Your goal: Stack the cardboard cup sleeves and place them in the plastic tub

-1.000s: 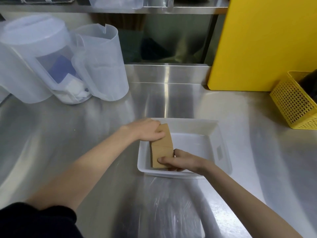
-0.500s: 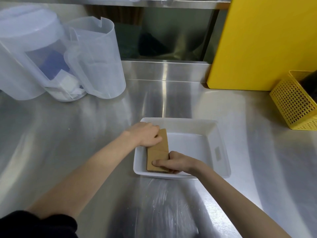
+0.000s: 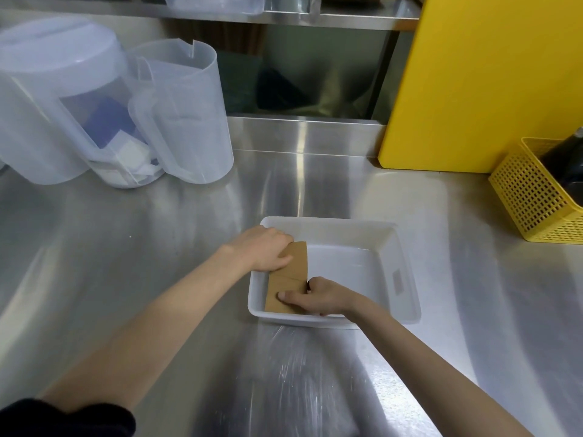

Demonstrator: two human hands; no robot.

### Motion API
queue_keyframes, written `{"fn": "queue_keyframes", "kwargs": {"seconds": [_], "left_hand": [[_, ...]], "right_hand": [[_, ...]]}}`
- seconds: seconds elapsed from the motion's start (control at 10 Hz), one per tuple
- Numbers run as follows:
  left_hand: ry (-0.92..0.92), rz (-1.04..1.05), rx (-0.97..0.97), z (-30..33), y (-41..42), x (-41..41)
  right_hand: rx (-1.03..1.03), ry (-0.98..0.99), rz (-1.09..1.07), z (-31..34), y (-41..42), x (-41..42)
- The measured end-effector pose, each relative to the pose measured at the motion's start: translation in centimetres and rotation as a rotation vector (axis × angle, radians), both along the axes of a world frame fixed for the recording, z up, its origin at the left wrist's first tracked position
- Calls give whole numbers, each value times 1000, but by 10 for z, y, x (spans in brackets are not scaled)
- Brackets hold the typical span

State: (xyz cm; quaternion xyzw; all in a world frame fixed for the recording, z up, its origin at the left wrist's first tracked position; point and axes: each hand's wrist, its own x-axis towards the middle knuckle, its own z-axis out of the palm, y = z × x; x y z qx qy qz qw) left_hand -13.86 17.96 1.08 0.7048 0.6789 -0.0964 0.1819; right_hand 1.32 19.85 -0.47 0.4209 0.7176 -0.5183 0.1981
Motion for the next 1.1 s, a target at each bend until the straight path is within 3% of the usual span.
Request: {"fn": "queue_keyframes", "kwargs": {"seconds": [0.4, 0.6, 0.8, 1.1], "left_hand": [[32, -3, 53, -2, -4, -2], [-27, 97, 48, 11, -10, 1], [-47, 156, 114, 40, -18, 3], [-23, 214, 449, 120, -27, 4]], "right_hand": [[127, -25, 21, 2, 3, 2], [269, -55, 30, 4, 10, 11], [461, -79, 74, 29, 21, 24], [924, -88, 55, 122, 40, 39]]}}
